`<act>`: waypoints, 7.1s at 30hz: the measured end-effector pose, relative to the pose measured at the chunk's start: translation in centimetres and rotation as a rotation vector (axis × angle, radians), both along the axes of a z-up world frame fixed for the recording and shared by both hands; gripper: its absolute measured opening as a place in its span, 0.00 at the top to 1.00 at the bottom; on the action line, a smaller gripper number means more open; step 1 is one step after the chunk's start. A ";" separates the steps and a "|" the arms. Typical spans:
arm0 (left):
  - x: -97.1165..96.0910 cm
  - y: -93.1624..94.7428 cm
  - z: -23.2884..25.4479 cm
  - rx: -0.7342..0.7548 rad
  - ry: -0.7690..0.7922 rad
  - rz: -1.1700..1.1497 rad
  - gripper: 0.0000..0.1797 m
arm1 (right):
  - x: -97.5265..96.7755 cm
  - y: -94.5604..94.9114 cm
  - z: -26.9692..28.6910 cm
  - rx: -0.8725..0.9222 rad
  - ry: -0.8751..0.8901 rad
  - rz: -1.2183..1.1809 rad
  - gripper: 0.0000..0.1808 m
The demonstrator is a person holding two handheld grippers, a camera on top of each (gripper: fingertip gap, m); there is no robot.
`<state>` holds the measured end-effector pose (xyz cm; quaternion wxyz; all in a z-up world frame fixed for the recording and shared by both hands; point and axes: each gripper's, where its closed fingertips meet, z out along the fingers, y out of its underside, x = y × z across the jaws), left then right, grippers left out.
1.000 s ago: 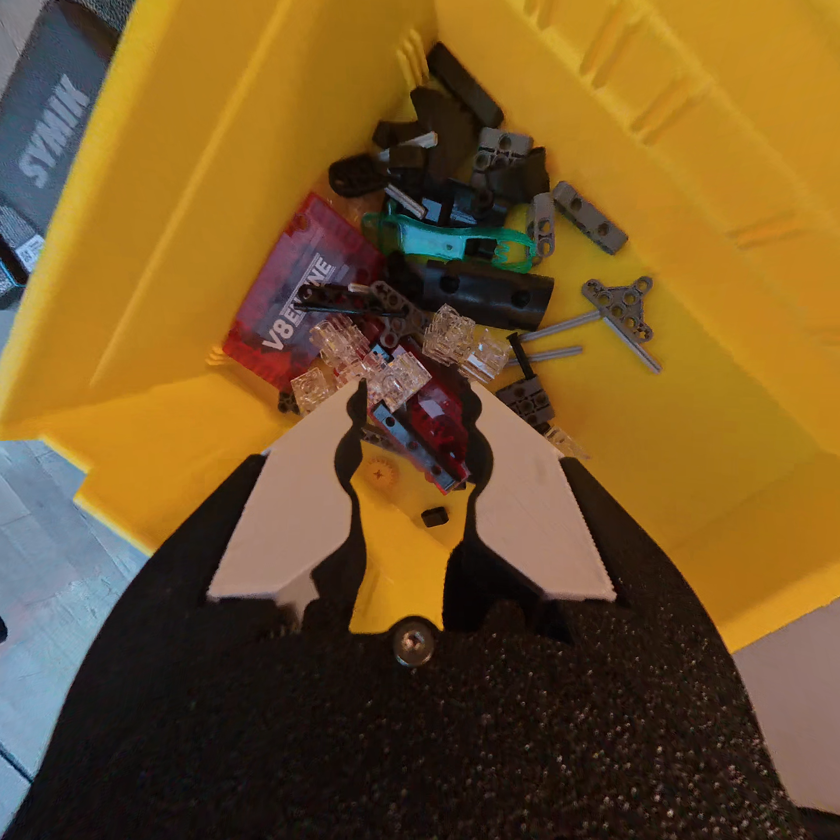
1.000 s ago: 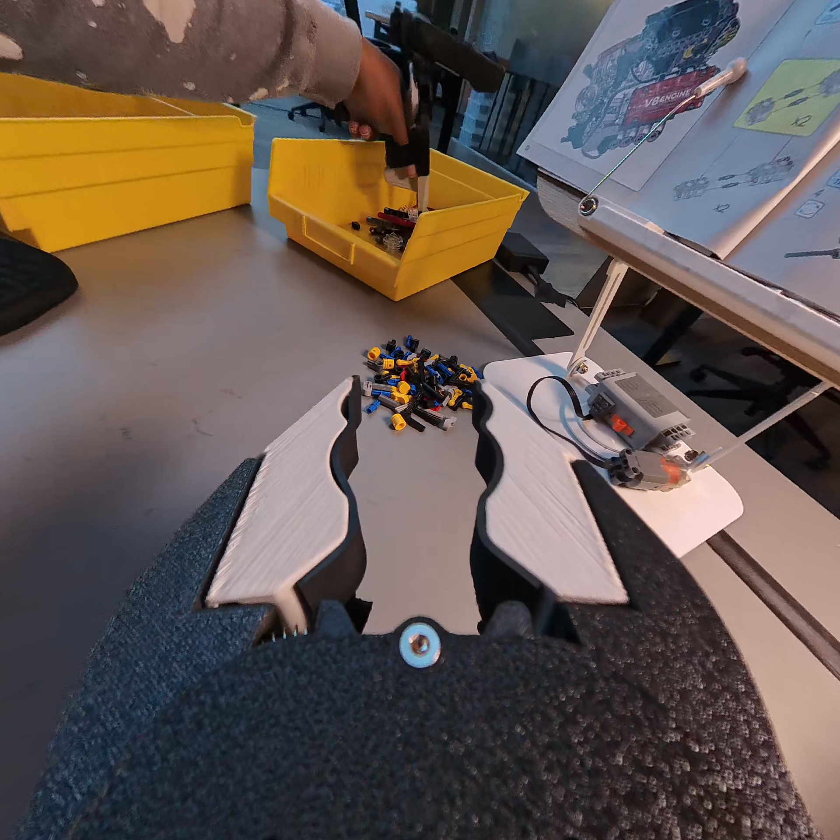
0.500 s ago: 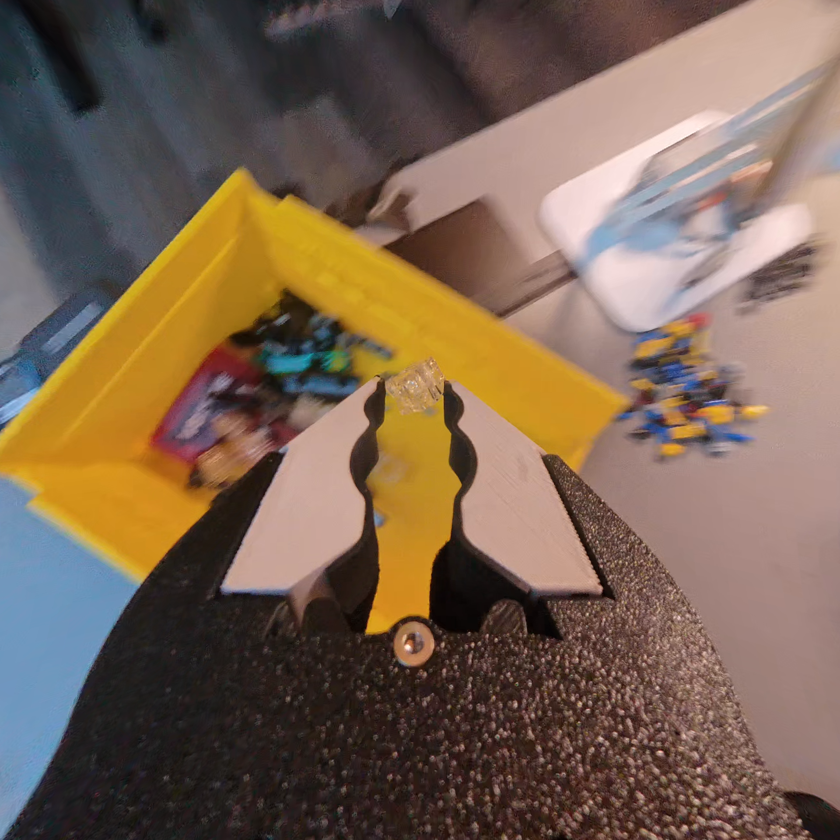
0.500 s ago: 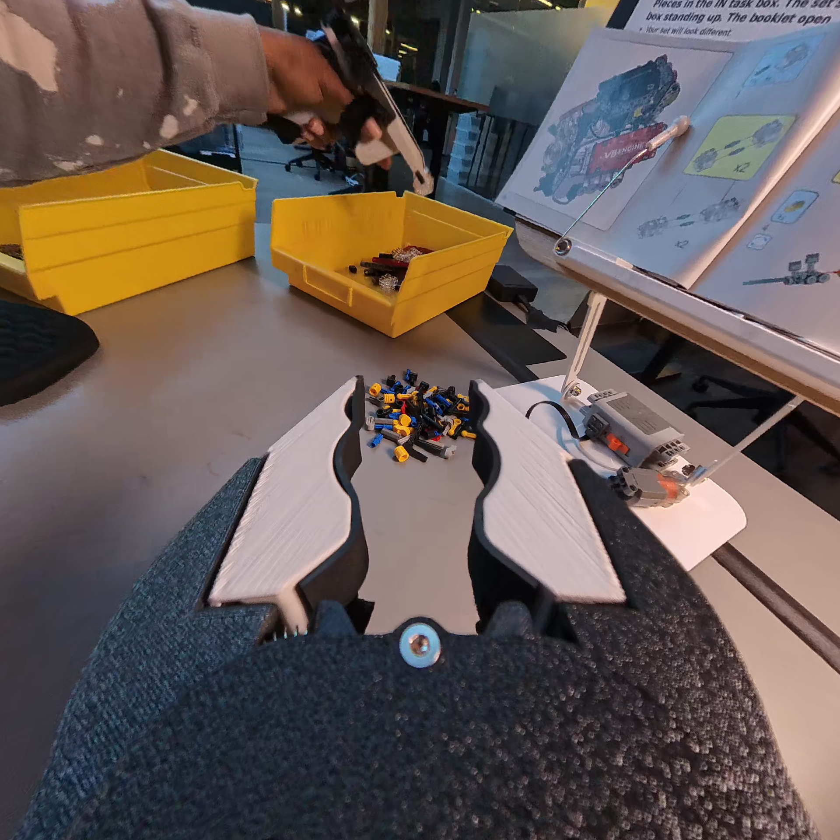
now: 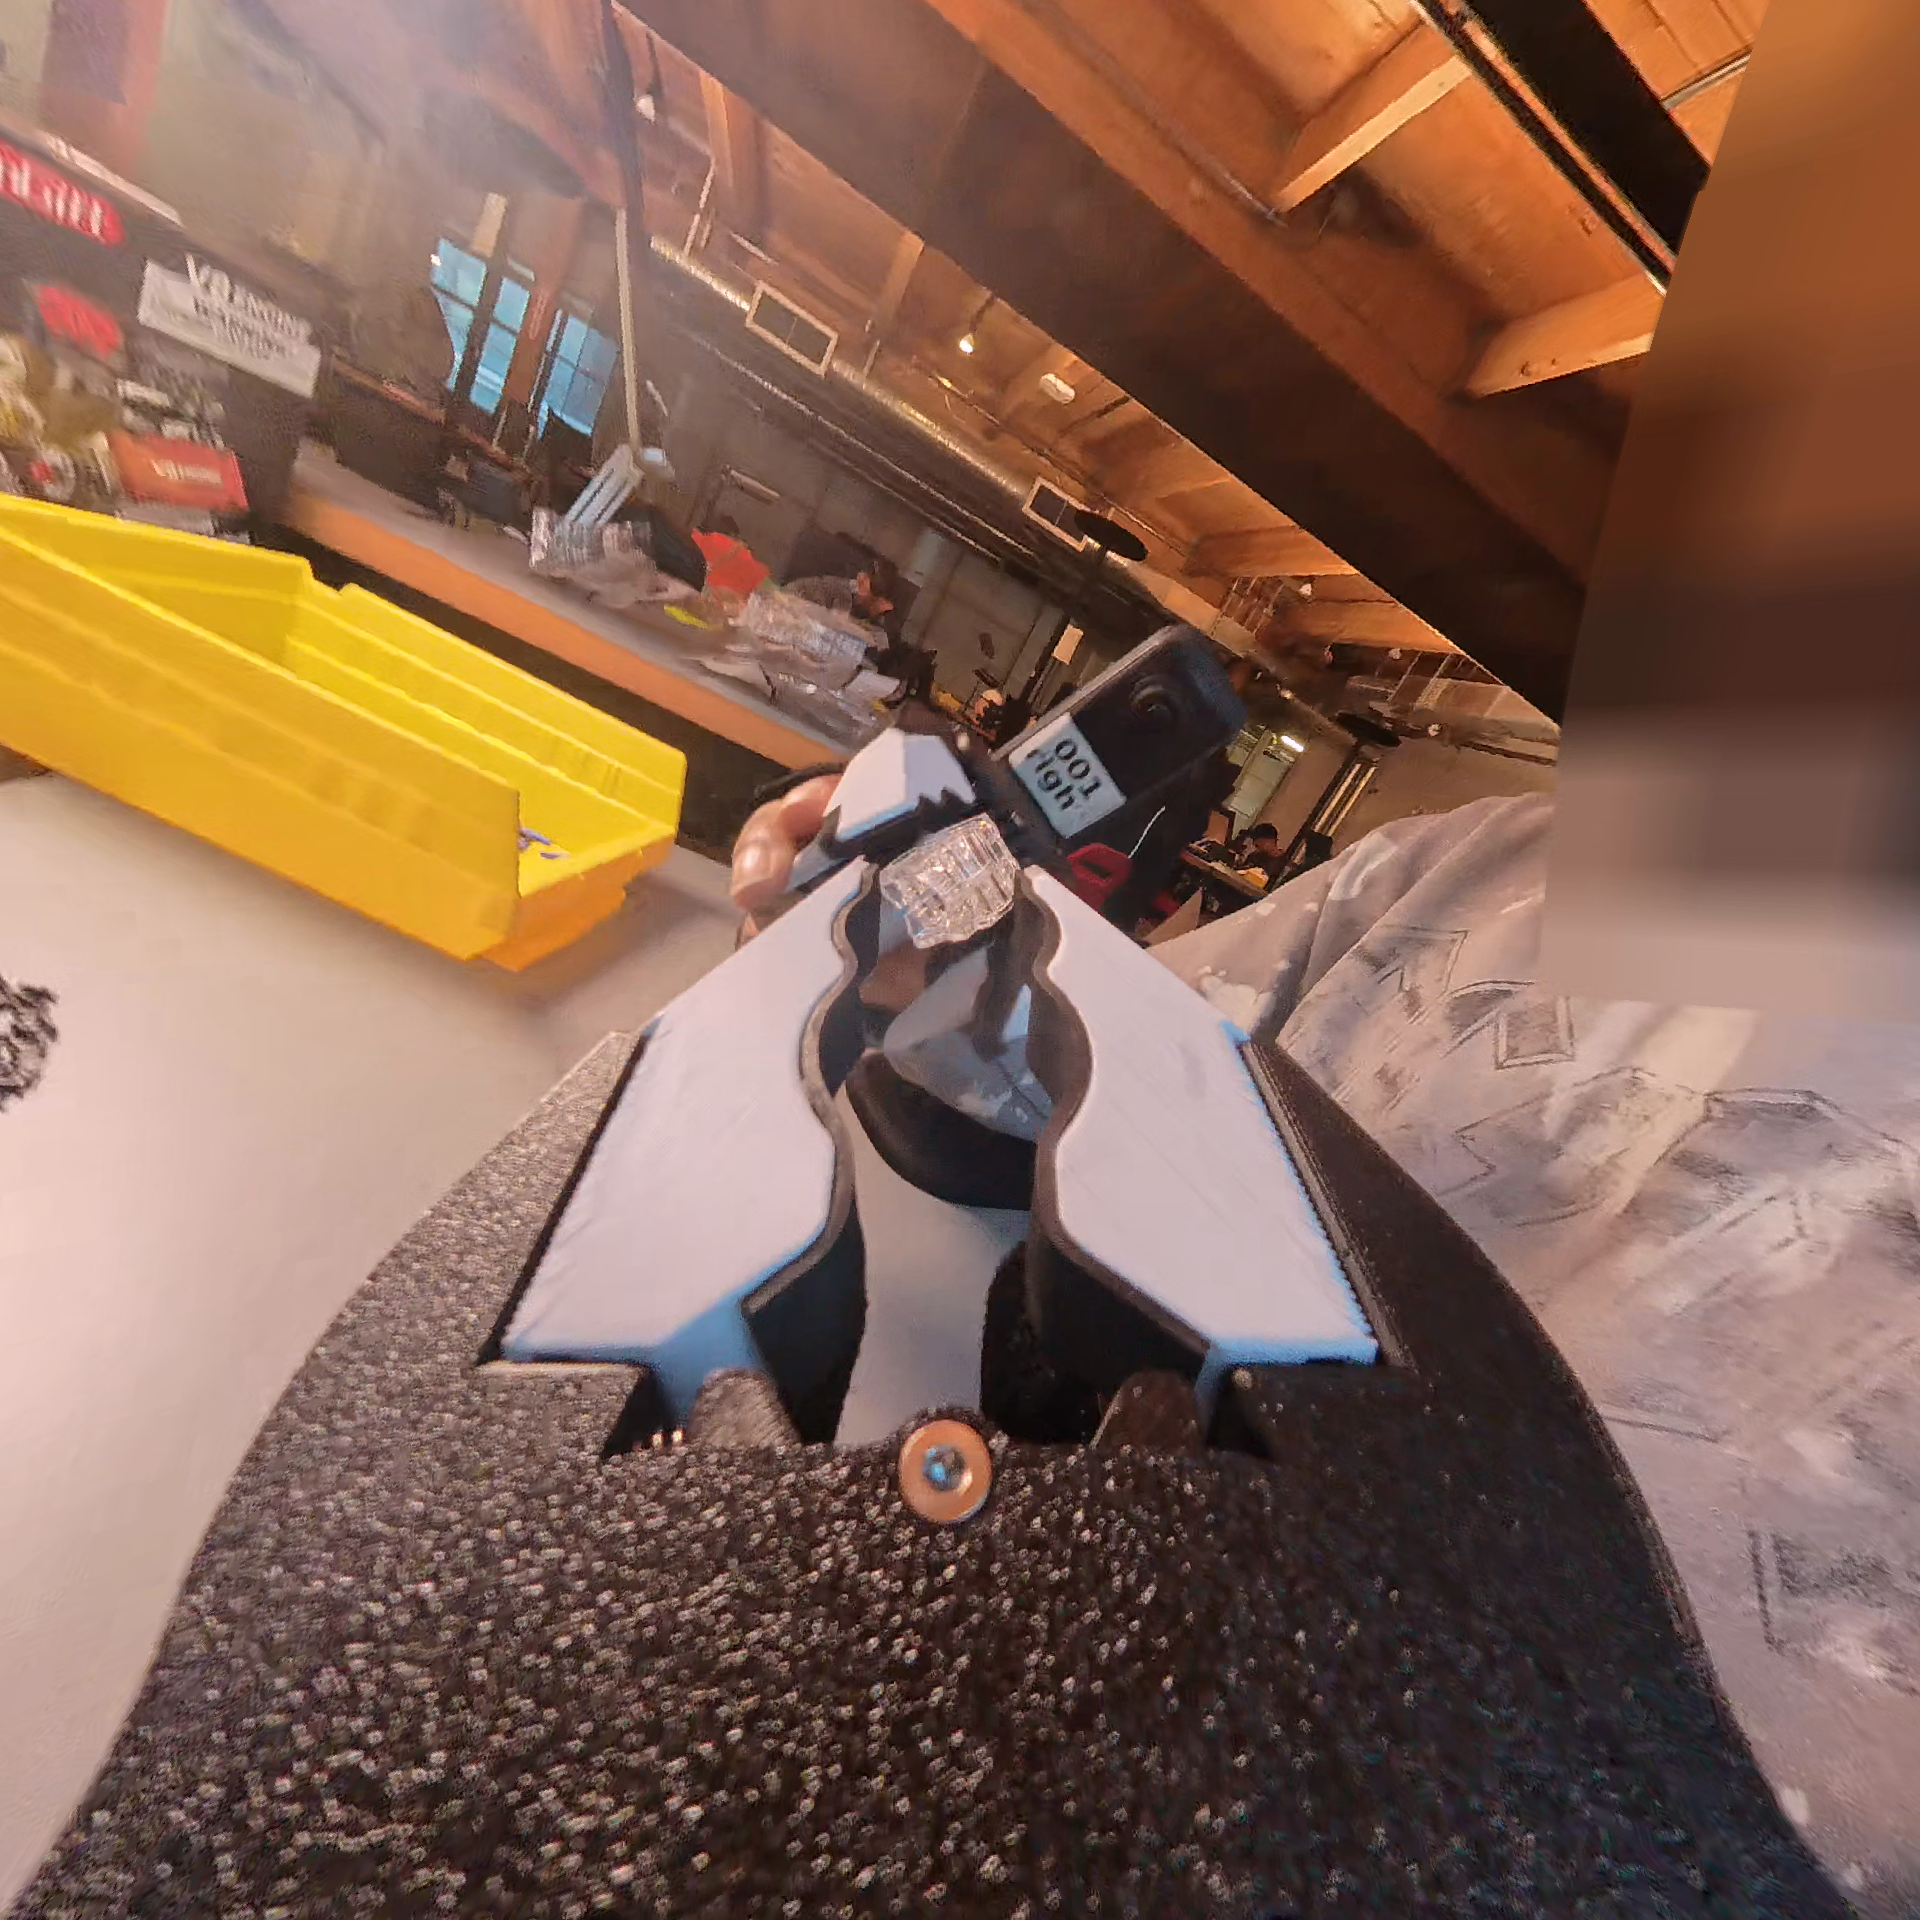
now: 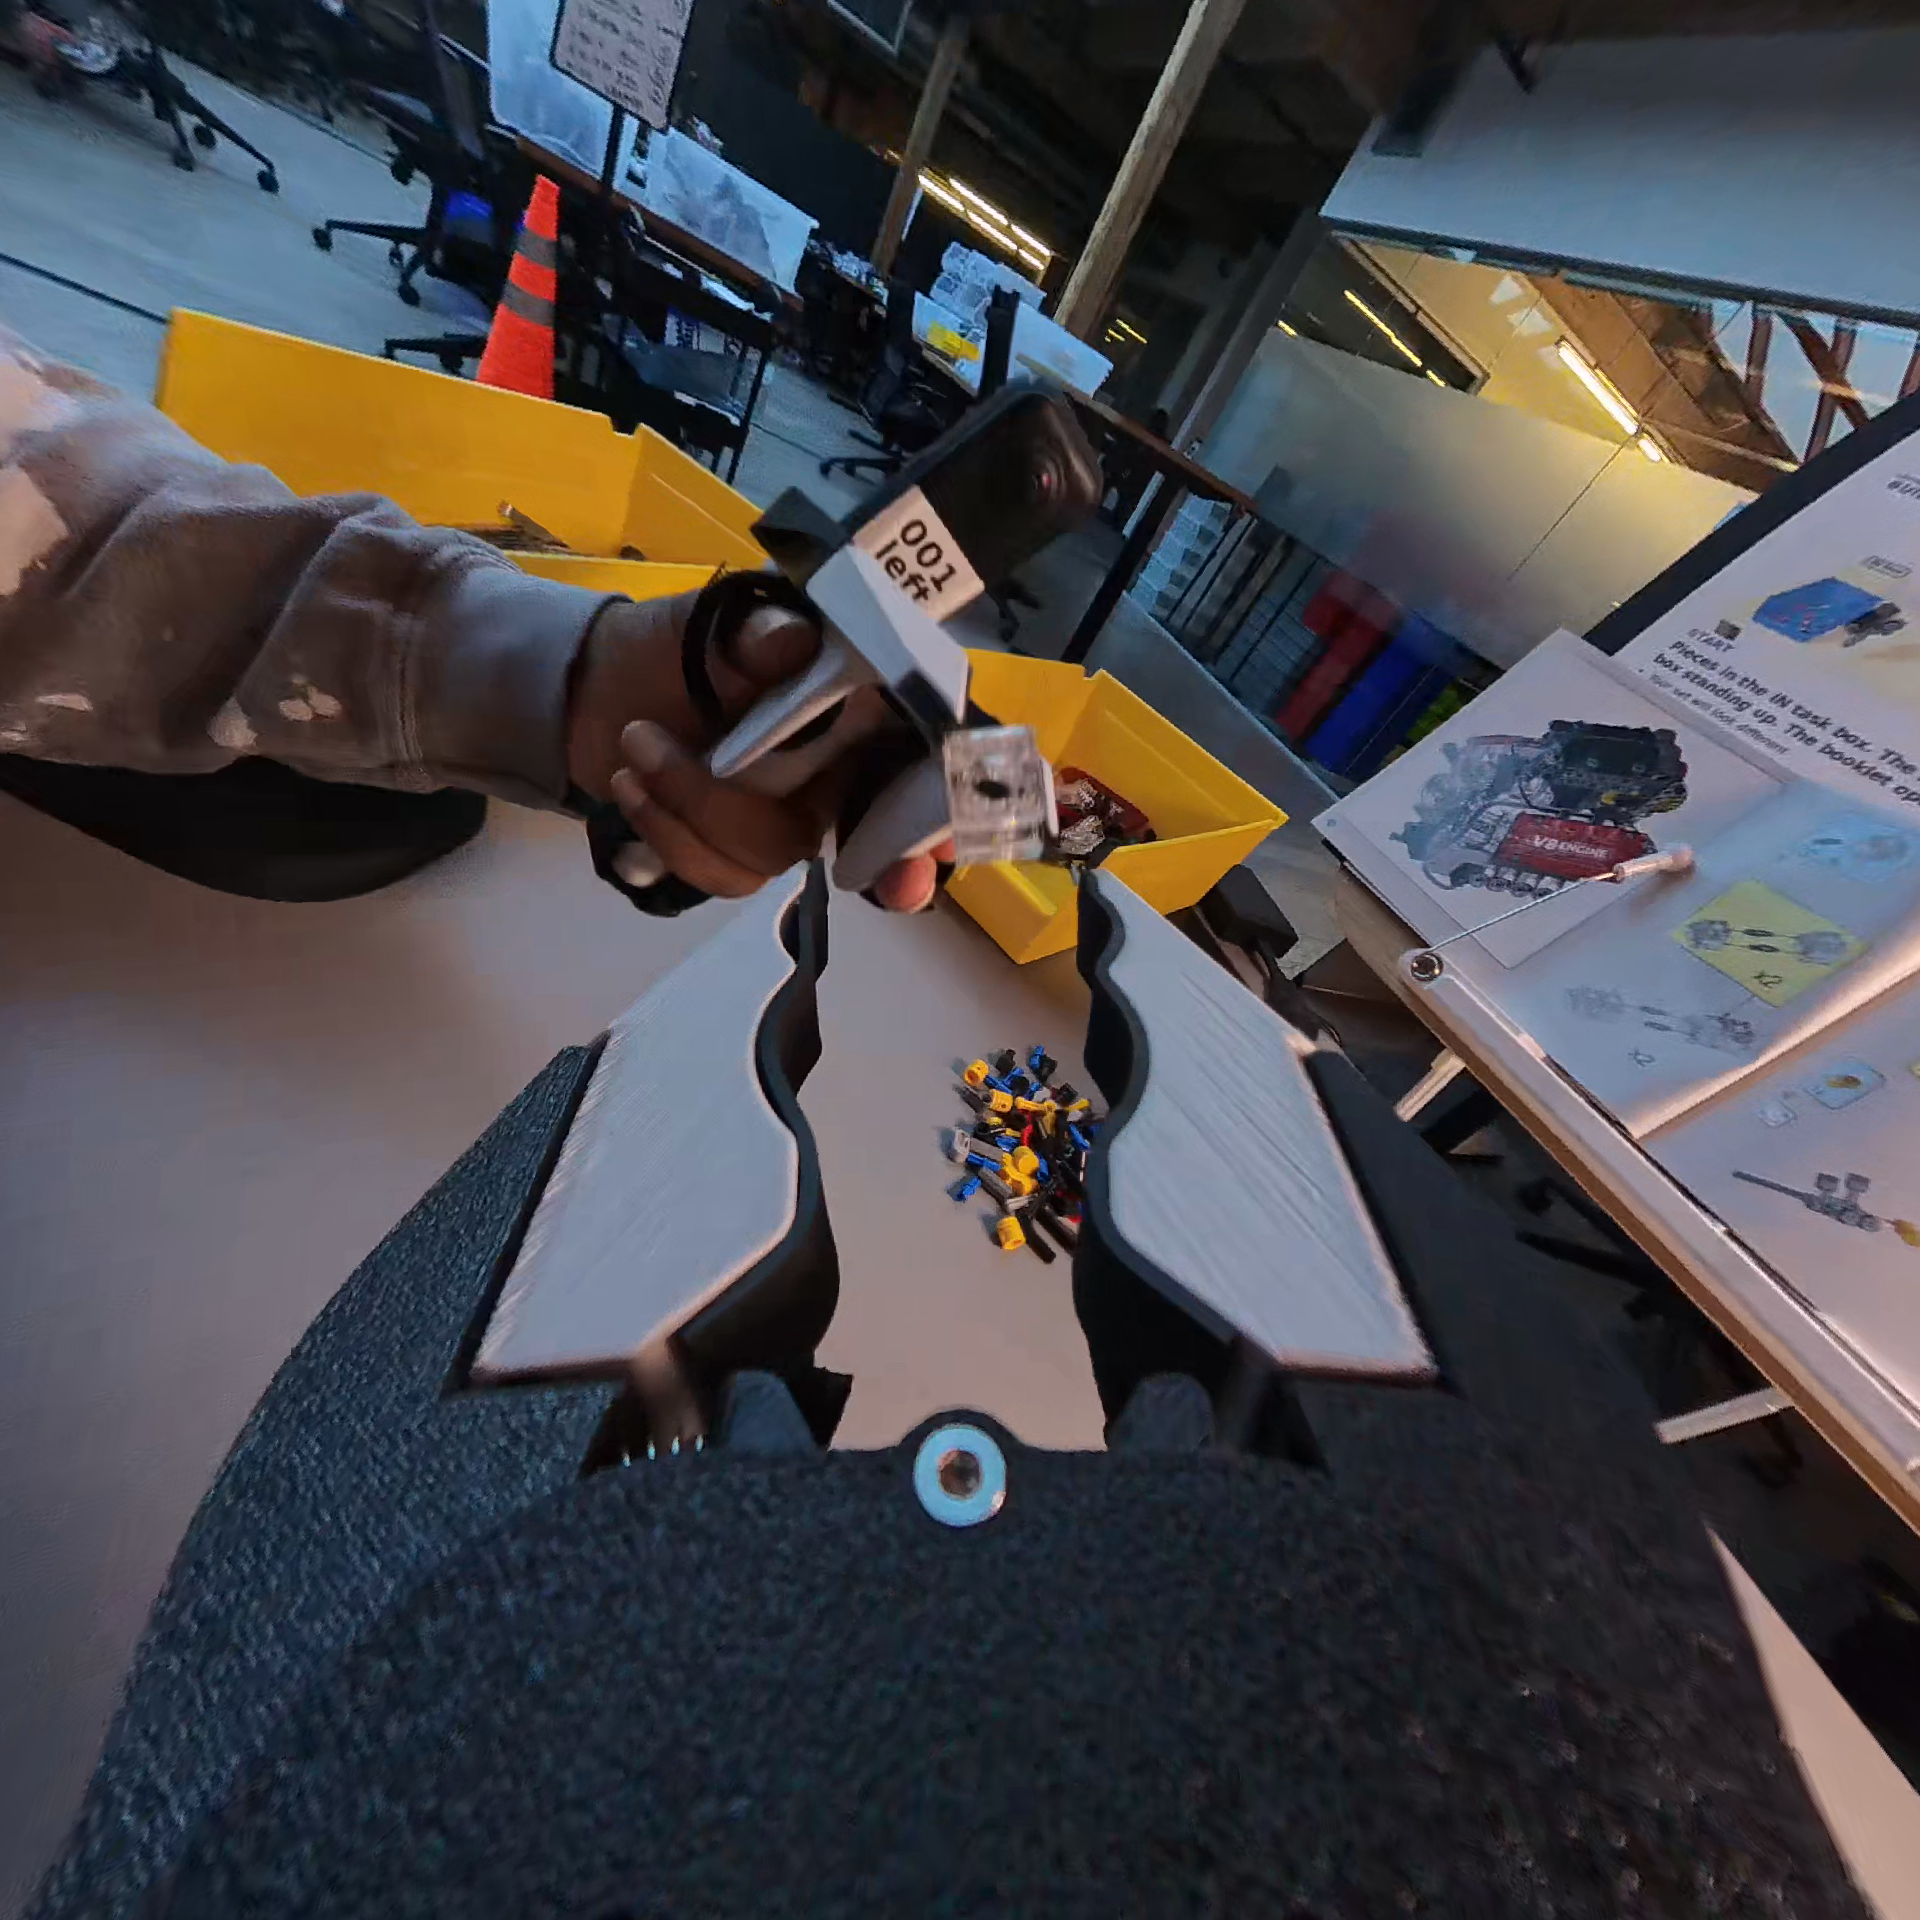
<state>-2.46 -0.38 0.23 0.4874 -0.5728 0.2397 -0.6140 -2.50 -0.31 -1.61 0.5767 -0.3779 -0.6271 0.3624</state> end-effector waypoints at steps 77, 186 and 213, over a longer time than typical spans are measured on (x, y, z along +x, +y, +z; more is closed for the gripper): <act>-43.8 17.0 -18.8 -0.897 1.295 0.933 0.80 | 5.8 7.0 -12.9 -0.288 -0.367 -0.090 0.82; -41.7 15.2 -18.7 -0.907 1.303 0.959 0.79 | 6.9 11.1 -11.0 -0.290 -0.274 -0.332 0.87; -40.8 17.6 -15.1 -0.740 1.185 1.081 0.92 | 6.4 10.3 -10.5 -0.292 -0.249 -0.302 0.87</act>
